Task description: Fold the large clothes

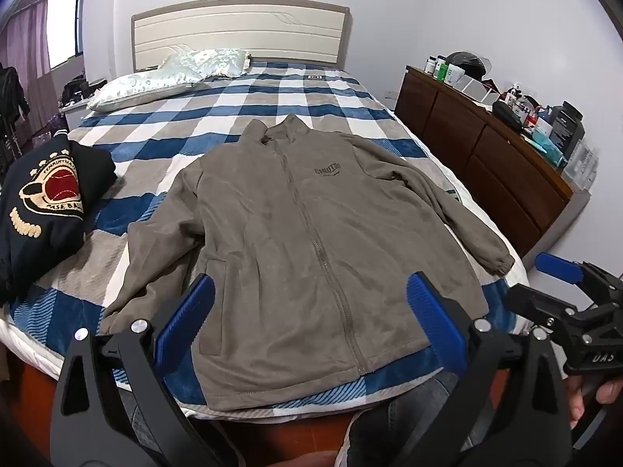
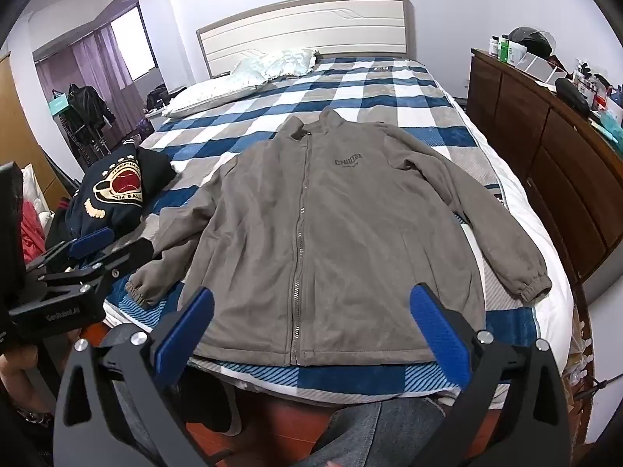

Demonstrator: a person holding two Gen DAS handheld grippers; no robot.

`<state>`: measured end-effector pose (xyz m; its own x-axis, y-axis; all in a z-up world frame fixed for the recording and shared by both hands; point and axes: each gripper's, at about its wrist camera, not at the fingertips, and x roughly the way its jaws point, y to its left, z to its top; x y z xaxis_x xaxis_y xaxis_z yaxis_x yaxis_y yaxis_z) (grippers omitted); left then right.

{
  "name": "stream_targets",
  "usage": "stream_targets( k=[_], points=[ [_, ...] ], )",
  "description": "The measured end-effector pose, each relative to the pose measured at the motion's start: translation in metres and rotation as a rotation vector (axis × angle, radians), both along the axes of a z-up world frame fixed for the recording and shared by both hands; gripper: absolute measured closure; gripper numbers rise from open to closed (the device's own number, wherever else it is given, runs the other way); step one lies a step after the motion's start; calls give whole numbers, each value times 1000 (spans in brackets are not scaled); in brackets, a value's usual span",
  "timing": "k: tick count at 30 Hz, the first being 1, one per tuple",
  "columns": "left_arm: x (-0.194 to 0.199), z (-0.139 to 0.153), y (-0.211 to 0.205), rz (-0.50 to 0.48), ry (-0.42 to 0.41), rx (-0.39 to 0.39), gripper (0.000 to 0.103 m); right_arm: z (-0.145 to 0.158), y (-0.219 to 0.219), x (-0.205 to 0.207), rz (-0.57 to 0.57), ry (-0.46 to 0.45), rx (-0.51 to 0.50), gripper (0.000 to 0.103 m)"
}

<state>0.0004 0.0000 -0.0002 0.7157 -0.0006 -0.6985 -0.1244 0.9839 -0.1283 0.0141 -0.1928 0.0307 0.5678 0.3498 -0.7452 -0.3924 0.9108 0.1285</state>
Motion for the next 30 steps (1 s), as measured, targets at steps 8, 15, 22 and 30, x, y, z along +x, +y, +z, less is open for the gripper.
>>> stream_targets(
  k=[8,15,22,30],
  points=[
    [0,-1,0,1,-11,6,7,-1,-1,2,8,13,13,4],
    [2,-1,1,-3,-1,1,7,-1,-1,5,6,18,12,4],
    [-2,-2,-5,-7,0,5,7,-3,0,5,8,21,0,4],
    [3,-7,-5,-19,13,17,7,-7,-1,8,8,28,-3,4]
  ],
)
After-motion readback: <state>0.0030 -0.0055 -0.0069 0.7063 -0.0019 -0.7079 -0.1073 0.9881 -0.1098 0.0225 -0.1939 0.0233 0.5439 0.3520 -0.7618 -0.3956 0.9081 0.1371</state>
